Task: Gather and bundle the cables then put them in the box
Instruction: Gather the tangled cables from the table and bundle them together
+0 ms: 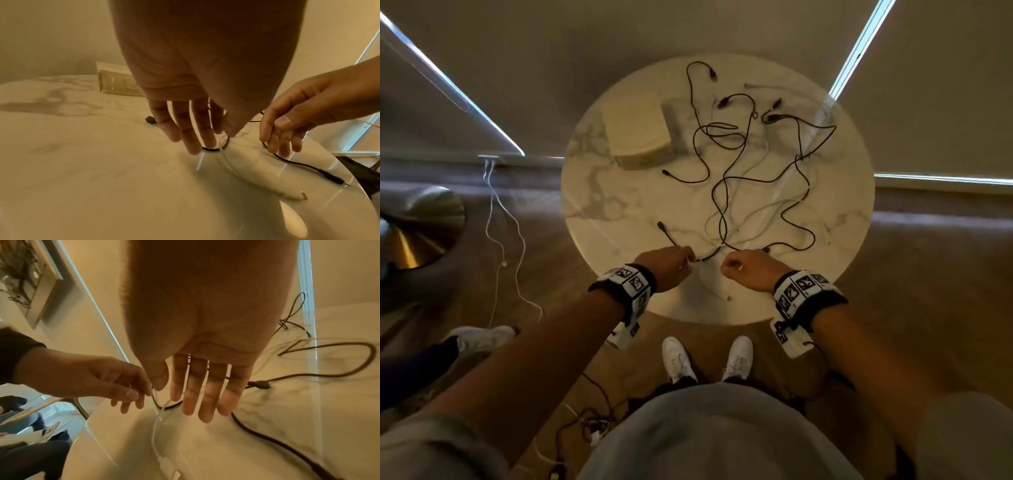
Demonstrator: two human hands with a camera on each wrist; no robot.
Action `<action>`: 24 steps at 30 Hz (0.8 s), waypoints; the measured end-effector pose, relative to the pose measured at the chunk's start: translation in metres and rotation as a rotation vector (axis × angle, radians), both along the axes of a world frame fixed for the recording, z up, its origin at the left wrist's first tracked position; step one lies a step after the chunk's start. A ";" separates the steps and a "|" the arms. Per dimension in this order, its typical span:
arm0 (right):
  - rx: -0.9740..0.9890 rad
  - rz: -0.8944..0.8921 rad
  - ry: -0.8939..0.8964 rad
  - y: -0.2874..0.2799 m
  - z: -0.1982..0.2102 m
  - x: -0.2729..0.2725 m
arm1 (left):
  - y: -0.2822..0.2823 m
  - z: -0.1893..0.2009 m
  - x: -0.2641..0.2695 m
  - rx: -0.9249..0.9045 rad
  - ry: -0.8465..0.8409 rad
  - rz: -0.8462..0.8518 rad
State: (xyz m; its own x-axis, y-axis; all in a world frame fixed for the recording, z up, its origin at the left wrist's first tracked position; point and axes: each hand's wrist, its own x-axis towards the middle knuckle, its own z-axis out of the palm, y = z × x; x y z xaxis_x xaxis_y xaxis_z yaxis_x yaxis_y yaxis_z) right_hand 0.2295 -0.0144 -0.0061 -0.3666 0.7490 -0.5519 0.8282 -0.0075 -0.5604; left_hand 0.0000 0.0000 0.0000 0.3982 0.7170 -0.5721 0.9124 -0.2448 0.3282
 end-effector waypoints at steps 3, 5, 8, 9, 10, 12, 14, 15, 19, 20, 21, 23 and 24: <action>-0.017 -0.061 0.008 0.006 -0.006 0.002 | 0.015 -0.006 0.008 0.013 0.008 0.038; -0.041 -0.101 0.023 0.006 -0.009 0.003 | 0.023 -0.011 0.013 -0.003 0.003 0.037; -0.055 -0.140 0.065 0.008 -0.014 0.005 | 0.030 -0.021 0.017 -0.013 -0.002 0.032; -0.062 -0.141 0.070 0.008 -0.015 0.005 | 0.031 -0.024 0.019 -0.015 -0.005 0.036; -0.069 -0.143 0.073 0.009 -0.016 0.005 | 0.033 -0.026 0.021 -0.014 -0.008 0.036; -0.087 -0.167 0.088 0.010 -0.019 0.006 | 0.036 -0.031 0.025 -0.015 -0.009 0.026; -0.116 -0.231 0.124 0.009 -0.023 0.006 | 0.037 -0.034 0.027 -0.022 -0.014 0.021; -0.134 -0.267 0.144 0.007 -0.026 0.006 | 0.038 -0.035 0.027 -0.028 -0.018 0.017; -0.149 -0.322 0.179 0.004 -0.027 0.001 | 0.042 -0.034 0.029 -0.038 -0.059 0.006; -0.138 -0.327 0.179 0.003 -0.026 -0.001 | 0.043 -0.032 0.029 -0.039 -0.100 0.016; -0.122 -0.331 0.181 0.002 -0.025 -0.003 | 0.043 -0.029 0.029 -0.043 -0.151 0.035; -0.113 -0.342 0.221 0.000 -0.024 -0.009 | 0.044 -0.020 0.028 -0.039 -0.271 0.094; -0.133 -0.369 0.271 -0.002 -0.022 -0.012 | 0.045 -0.015 0.027 -0.032 -0.328 0.121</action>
